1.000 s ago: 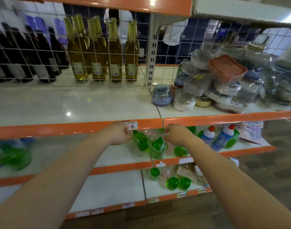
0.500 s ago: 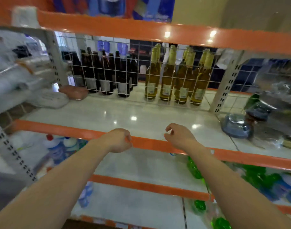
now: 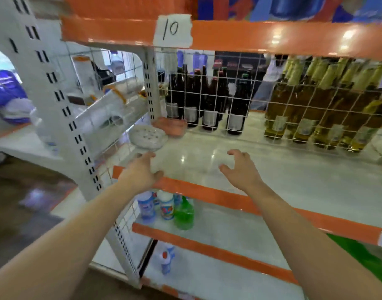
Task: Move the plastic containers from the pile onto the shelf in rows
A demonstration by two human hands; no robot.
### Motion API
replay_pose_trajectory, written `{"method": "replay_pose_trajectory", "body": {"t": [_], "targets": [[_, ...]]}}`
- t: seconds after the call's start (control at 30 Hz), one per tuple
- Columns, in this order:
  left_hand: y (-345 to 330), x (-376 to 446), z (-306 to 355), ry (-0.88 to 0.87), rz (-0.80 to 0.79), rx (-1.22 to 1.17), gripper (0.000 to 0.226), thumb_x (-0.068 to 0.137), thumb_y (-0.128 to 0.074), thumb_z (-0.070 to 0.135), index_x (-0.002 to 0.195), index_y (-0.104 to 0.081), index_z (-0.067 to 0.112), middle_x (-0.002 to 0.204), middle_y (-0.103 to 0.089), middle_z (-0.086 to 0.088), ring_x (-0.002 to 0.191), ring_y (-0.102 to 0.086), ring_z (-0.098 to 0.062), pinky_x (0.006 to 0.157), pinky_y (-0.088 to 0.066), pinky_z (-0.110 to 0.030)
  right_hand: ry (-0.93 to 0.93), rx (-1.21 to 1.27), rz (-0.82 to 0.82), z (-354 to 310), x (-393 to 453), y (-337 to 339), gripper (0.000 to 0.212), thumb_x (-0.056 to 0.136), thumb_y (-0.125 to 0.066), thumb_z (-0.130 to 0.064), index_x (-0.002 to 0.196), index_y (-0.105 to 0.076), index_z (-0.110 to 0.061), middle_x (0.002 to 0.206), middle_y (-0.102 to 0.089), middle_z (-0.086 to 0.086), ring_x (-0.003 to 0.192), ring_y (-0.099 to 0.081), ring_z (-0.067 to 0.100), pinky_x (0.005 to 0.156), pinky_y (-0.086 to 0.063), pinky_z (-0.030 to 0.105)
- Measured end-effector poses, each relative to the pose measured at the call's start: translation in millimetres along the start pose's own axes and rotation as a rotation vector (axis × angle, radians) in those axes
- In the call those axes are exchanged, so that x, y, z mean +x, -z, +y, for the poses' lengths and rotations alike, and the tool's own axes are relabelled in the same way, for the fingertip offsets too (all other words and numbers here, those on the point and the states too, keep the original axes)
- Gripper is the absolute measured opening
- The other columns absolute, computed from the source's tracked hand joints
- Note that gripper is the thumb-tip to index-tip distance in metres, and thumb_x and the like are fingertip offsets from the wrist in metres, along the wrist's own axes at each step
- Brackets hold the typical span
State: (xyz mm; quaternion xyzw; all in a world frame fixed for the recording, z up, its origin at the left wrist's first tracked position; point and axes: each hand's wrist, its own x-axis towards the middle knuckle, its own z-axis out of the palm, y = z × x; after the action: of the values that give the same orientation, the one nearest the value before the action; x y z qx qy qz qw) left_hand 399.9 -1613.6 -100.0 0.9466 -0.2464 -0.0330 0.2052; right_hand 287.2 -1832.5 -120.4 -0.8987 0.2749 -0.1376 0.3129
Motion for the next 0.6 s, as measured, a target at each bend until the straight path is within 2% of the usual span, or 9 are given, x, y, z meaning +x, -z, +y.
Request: {"method": "replay_pose_trajectory", "body": {"t": [0.1, 0.33, 0.47, 0.6], "targets": [[-1, 19, -16, 0.046, -0.013, 0.015, 0.067, 0.091, -0.060, 0.034, 0.145, -0.029, 0.010, 0.143, -0.033, -0.016, 0.127, -0.042, -0.031, 0.096, -0.037, -0.034, 0.003, -0.034, -0.048, -12, 24, -21, 0.056, 0.091, -0.057, -0.032, 0.140, -0.036, -0.017, 0.142, -0.033, 0.011, 0.125, -0.042, 0.031, 0.099, -0.040, 0.037], [-15, 75, -52, 0.059, -0.038, -0.035, 0.072, 0.089, -0.060, 0.030, 0.149, -0.024, 0.014, 0.154, -0.019, -0.012, 0.141, -0.025, -0.027, 0.110, -0.025, -0.032, 0.051, -0.075, -0.141, -27, 91, -64, 0.067, 0.093, -0.056, -0.034, 0.149, -0.024, -0.016, 0.156, -0.018, 0.007, 0.140, -0.027, 0.027, 0.112, -0.027, 0.035], [-18, 121, -64, 0.031, -0.007, 0.081, 0.074, 0.087, -0.062, 0.036, 0.148, -0.026, 0.015, 0.156, -0.019, -0.010, 0.144, -0.018, -0.024, 0.113, -0.019, -0.030, 0.097, -0.094, -0.180, -33, 136, -80, 0.067, 0.093, -0.056, -0.033, 0.149, -0.024, -0.013, 0.155, -0.020, 0.009, 0.140, -0.027, 0.028, 0.112, -0.025, 0.035], [-12, 161, -62, 0.009, -0.085, 0.185, 0.080, 0.087, -0.061, 0.045, 0.150, -0.022, 0.014, 0.156, -0.016, -0.012, 0.143, -0.016, -0.030, 0.115, -0.018, -0.039, 0.121, -0.120, -0.195, -42, 185, -90, 0.068, 0.092, -0.058, -0.034, 0.148, -0.026, -0.014, 0.155, -0.023, 0.010, 0.140, -0.027, 0.026, 0.110, -0.026, 0.033]]}}
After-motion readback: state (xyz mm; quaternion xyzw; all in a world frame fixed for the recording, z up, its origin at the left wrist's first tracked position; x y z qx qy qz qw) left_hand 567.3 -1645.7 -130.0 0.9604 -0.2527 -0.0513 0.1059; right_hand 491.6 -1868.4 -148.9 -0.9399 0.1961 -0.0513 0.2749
